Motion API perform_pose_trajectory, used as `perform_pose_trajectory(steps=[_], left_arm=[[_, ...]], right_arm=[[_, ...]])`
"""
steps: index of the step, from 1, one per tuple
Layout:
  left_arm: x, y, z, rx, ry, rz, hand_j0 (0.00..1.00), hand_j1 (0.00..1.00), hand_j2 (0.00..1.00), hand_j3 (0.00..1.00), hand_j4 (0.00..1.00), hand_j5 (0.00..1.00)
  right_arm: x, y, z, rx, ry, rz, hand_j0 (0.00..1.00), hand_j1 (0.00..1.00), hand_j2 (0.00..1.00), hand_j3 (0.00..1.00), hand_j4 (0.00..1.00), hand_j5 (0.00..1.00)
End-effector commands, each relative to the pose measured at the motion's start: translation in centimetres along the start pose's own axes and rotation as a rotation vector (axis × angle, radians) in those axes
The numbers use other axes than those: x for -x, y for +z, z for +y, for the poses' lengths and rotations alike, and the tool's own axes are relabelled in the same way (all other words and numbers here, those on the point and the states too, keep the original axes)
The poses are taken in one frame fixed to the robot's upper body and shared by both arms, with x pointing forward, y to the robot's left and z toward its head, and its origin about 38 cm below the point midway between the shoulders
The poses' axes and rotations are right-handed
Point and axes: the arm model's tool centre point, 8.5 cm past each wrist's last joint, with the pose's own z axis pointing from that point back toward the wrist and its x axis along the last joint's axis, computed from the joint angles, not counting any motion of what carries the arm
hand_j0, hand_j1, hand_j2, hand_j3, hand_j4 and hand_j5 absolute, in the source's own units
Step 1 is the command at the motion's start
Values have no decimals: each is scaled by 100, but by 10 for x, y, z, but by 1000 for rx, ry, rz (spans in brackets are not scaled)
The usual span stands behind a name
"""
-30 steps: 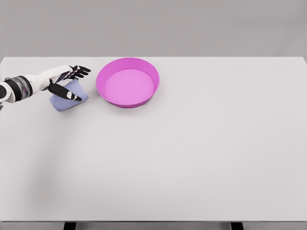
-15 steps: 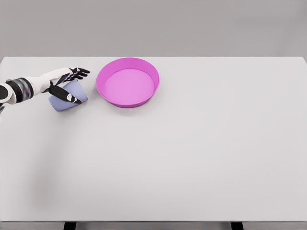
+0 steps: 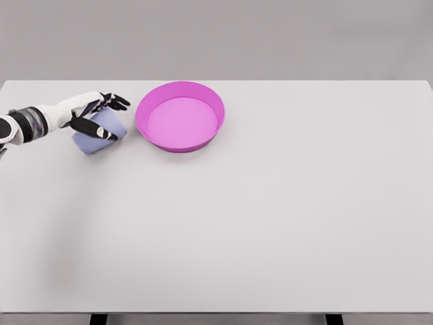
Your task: Flip the cup with left arm and place it on the plate
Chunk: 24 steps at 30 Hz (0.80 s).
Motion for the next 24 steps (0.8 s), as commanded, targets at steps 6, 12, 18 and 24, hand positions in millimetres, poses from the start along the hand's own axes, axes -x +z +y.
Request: perform_pose_trajectory(steps=[6, 12, 18, 24], left_arm=[[-20, 2, 4, -15, -5, -70, 77, 77, 77, 77, 77, 77], [-35, 1, 8, -33, -13, -170, 77, 77, 77, 77, 77, 77], [-60, -4, 3, -42, -42, -314, 77, 77, 77, 77, 77, 77], [-81, -23, -14, -23, -24, -391, 77, 77, 77, 77, 77, 77]], right_arm=[[0, 0, 0, 0, 0, 0, 100, 100, 100, 100, 100, 100], [0, 0, 0, 0, 1, 0, 100, 100, 100, 100, 100, 100], [0, 0, 0, 0, 0, 0, 100, 100, 100, 100, 100, 100], [0, 0, 0, 0, 1, 0, 100, 100, 100, 100, 100, 100]])
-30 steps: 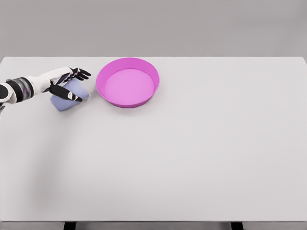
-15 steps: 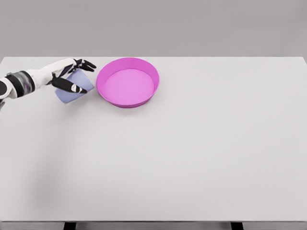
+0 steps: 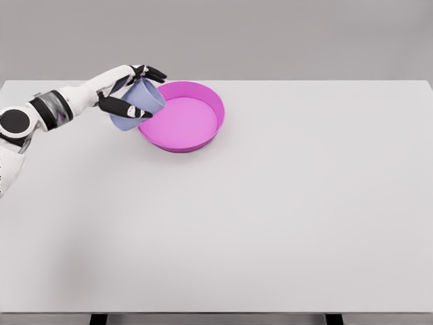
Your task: Flip the cup with left arm and place it on the plate
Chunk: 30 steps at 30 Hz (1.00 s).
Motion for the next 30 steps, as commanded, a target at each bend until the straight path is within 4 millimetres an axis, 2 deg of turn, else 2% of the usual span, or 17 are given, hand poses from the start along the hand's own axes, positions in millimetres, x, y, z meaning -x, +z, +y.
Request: perform_pose_trajectory(steps=[1, 11, 15, 18, 26, 30], left_arm=[[-7, -7, -3, -8, 14, -37, 77, 77, 77, 77, 77, 77], [-25, -40, -22, -20, 92, -118, 77, 77, 77, 77, 77, 77], [-19, -47, -26, -35, 134, -112, 77, 77, 77, 77, 77, 77], [-11, -57, -36, -37, 184, -100, 77, 77, 77, 77, 77, 77], [-13, -63, -36, -81, 232, -133, 78, 78, 78, 78, 78, 78], [-12, -72, -45, -78, 265, -133, 78, 78, 78, 78, 78, 78]], right_arm=[[0, 0, 0, 0, -1, 0, 100, 100, 100, 100, 100, 100], [0, 0, 0, 0, -1, 0, 100, 100, 100, 100, 100, 100], [0, 0, 0, 0, -1, 0, 100, 100, 100, 100, 100, 100], [0, 0, 0, 0, -1, 0, 100, 100, 100, 100, 100, 100], [0, 0, 0, 0, -1, 0, 100, 100, 100, 100, 100, 100], [0, 0, 0, 0, -1, 0, 100, 100, 100, 100, 100, 100]])
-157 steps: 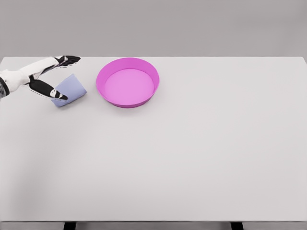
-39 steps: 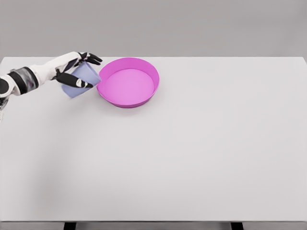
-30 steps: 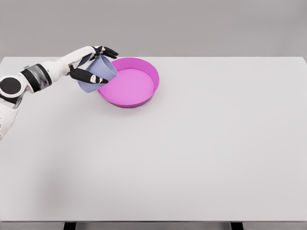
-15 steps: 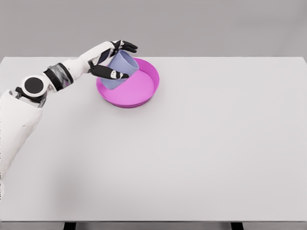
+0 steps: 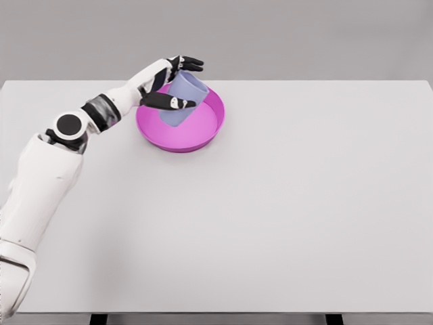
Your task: Flip the cup with left arm and place it on the plate
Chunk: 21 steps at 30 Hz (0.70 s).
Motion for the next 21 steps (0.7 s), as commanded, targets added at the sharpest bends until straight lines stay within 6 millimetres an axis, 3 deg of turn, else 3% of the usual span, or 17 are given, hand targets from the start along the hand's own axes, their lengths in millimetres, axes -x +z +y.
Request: perform_pose_trajectory(steps=[1, 11, 21], left_arm=[[3, -5, -4, -11, 38, -5, 78, 78, 78, 78, 78, 78], [28, -15, -16, -82, 195, 14, 78, 78, 78, 78, 78, 78], [18, -17, -17, -125, 174, -111, 78, 78, 78, 78, 78, 78]], right_arm=[[0, 0, 0, 0, 0, 0, 100, 100, 100, 100, 100, 100], [0, 0, 0, 0, 1, 0, 100, 100, 100, 100, 100, 100], [1, 0, 0, 0, -1, 1, 100, 100, 100, 100, 100, 100]])
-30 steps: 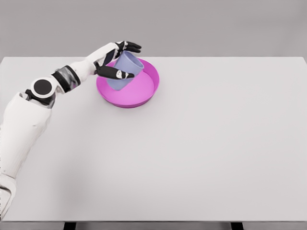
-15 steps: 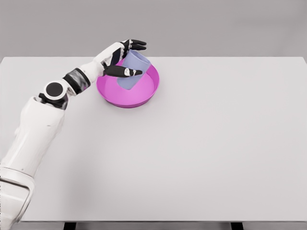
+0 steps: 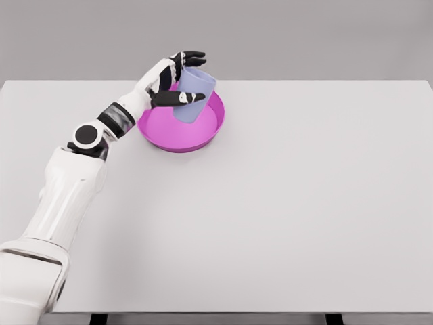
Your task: Flip the cup with left arm and place it on the plate
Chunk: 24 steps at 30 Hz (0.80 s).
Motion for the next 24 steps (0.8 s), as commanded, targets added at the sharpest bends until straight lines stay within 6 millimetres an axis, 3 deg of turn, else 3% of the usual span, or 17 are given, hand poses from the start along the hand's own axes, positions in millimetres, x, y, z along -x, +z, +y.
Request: perform_pose_trajectory(steps=[1, 3, 24], left_arm=[[7, 2, -1, -10, 12, -1, 79, 79, 79, 79, 79, 79], [19, 2, -6, -23, 47, 23, 79, 79, 79, 79, 79, 79], [31, 2, -8, -94, 154, 23, 79, 79, 79, 79, 79, 79]], right_arm=[[0, 0, 0, 0, 1, 0, 100, 100, 100, 100, 100, 100], [0, 0, 0, 0, -1, 0, 100, 100, 100, 100, 100, 100], [0, 0, 0, 0, -1, 0, 100, 100, 100, 100, 100, 100]])
